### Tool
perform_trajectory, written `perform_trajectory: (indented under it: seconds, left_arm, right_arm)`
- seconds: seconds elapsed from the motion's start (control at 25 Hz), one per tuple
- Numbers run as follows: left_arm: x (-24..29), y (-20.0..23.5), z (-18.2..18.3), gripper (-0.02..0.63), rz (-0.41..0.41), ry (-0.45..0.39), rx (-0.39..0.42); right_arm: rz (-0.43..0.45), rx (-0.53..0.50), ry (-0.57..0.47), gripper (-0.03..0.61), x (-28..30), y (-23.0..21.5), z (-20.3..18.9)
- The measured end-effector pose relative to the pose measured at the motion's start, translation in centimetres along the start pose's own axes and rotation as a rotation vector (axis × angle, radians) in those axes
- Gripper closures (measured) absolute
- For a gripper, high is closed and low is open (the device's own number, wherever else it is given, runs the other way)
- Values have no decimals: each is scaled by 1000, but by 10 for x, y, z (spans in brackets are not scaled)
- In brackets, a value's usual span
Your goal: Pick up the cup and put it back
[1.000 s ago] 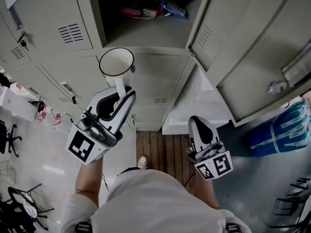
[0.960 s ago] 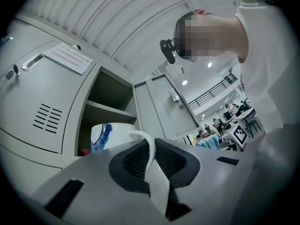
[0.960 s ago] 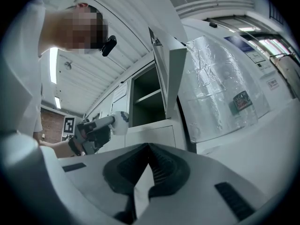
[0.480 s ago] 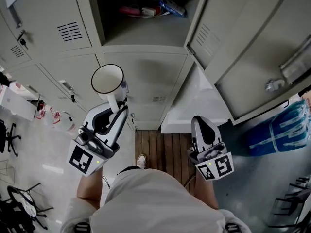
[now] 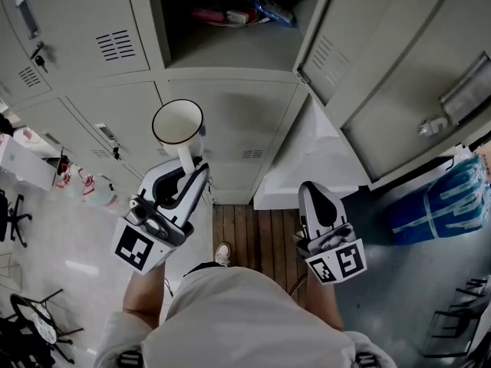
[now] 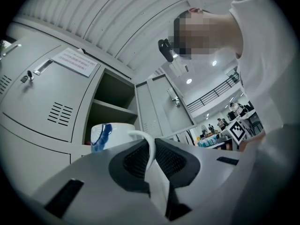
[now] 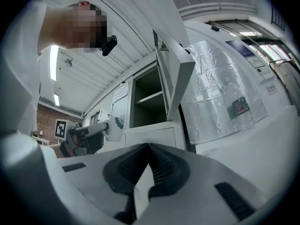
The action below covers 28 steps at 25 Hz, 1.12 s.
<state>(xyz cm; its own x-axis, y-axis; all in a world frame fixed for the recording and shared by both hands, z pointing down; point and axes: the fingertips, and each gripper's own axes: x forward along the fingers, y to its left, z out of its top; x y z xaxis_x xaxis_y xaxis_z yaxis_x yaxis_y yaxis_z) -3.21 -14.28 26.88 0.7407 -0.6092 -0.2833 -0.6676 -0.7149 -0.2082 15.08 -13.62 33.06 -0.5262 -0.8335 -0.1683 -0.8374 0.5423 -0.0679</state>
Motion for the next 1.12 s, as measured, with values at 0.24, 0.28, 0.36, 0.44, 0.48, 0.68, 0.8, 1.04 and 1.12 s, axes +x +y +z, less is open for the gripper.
perform_trajectory:
  seconds: [0.24,0.28,0.36,0.44,0.48,0.68,0.8,1.04,1.12]
  left_arm:
    - [-2,1,2,558,-5,-2,-6]
    - [-1,2,2,558,-7,-1,-7]
    - [0,4,3,558,-11,3,-5]
    - [4,5,2,558,-16,11,-2]
    - [5,6,2,558,-19,13,0]
    - [19,12,4,558,-31,9,3]
    - [30,18,10,558,-41,-2,14]
    - [64,32,38,558,-87,-52,12]
    - [76,35,44,558,-97,-56,21]
  right_arm:
    - [0,-2,4,561,-1,7,0]
    - [0,-3,4,561,-1,8,0]
    - [0,-3,3,561,-1,10,0]
    - [0,-2,6,561,0,12,-2]
    - [0,-1,11,561,0,14,-3]
    - [16,3,29,561,6,24,-8]
    - [28,-2,30,561,9,28,-8]
    - [32,0,32,561,14,32,-8]
    - [31,9,38,561,15,33,-11]
